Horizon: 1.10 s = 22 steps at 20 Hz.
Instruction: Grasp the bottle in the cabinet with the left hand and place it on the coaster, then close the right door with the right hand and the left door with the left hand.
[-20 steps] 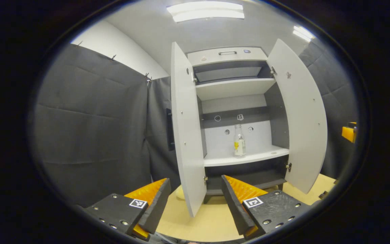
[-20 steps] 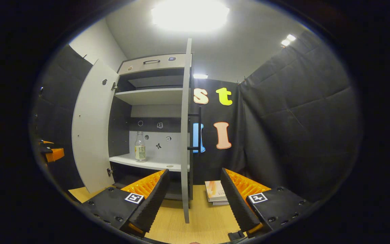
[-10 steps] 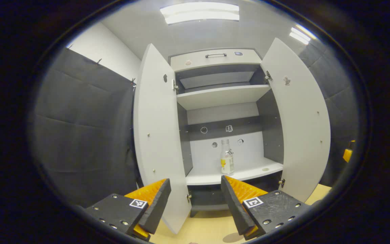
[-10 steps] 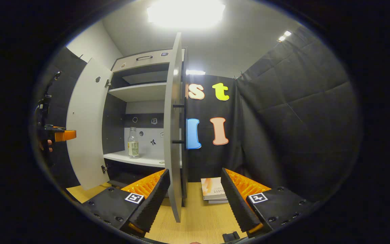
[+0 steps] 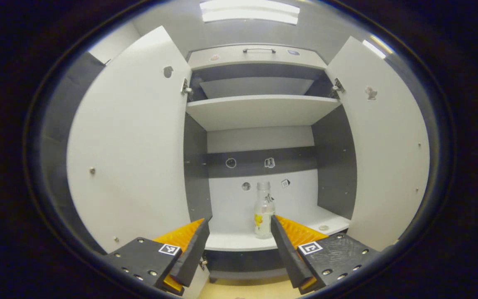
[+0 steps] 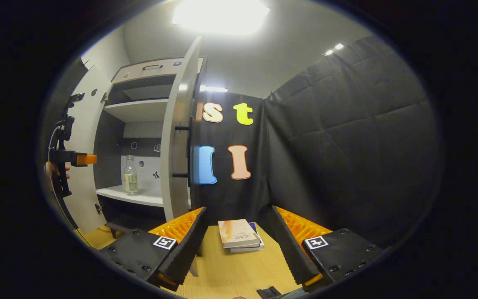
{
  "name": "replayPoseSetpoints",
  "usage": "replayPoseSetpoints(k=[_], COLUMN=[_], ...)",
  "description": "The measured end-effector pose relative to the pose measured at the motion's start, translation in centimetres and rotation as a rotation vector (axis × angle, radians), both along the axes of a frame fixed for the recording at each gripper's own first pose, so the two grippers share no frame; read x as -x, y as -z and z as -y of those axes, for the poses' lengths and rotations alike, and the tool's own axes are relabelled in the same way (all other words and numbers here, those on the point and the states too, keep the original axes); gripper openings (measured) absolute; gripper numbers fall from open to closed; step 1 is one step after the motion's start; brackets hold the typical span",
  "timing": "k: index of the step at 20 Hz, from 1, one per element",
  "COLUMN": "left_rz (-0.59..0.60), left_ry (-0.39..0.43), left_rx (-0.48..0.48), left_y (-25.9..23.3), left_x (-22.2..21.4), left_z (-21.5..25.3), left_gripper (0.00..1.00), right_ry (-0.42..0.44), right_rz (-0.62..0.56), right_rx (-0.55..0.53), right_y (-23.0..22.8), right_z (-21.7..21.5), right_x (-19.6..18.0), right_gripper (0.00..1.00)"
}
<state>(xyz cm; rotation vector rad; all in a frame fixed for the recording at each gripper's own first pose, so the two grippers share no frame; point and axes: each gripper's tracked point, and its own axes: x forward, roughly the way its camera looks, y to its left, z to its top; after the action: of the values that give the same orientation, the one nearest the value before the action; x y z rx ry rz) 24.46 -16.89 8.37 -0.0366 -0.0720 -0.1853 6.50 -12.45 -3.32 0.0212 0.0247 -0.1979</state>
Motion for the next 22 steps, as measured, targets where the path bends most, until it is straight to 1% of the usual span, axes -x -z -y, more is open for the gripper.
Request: replayPoseSetpoints(k=[5, 9, 15, 17, 18, 19, 20, 22], left_rz=[-0.013, -0.002, -0.002, -0.021, -0.034, -0.054, -0.064, -0.062], left_ry=[0.067, 0.120, 0.137, 0.137, 0.131, 0.138, 0.148, 0.132], left_rx=[0.026, 0.043, 0.074, 0.062, 0.050, 0.040, 0.039, 0.045], left_y=[-0.2, -0.9, -1.8, -1.4, -1.1, -0.7, -0.5, -0.5], left_x=[-6.5, -10.2, -16.2, -17.9, -18.5, -19.0, -19.2, -20.1], left_z=[3.3, 5.7, 7.7, 8.1, 8.1, 8.3, 8.6, 8.7], left_gripper=[0.87, 0.87, 0.87, 0.87, 0.87, 0.85, 0.85, 0.58], right_ry=[0.115, 0.189, 0.254, 0.268, 0.273, 0.274, 0.274, 0.270], right_rz=[-0.028, -0.045, -0.063, -0.071, -0.074, -0.078, -0.082, -0.084], right_rx=[0.020, 0.006, 0.016, 0.015, 0.013, 0.012, 0.013, 0.016], right_y=[0.6, 1.2, 1.8, 2.1, 2.2, 2.3, 2.4, 2.5], right_z=[2.3, 3.4, 3.8, 3.8, 3.9, 3.8, 3.9, 3.8], right_x=[-0.1, -0.1, -0.4, -0.3, -0.3, -0.4, -0.3, -0.4], right_gripper=[0.96, 0.96, 0.96, 0.96, 0.94, 0.94, 0.96, 0.96])
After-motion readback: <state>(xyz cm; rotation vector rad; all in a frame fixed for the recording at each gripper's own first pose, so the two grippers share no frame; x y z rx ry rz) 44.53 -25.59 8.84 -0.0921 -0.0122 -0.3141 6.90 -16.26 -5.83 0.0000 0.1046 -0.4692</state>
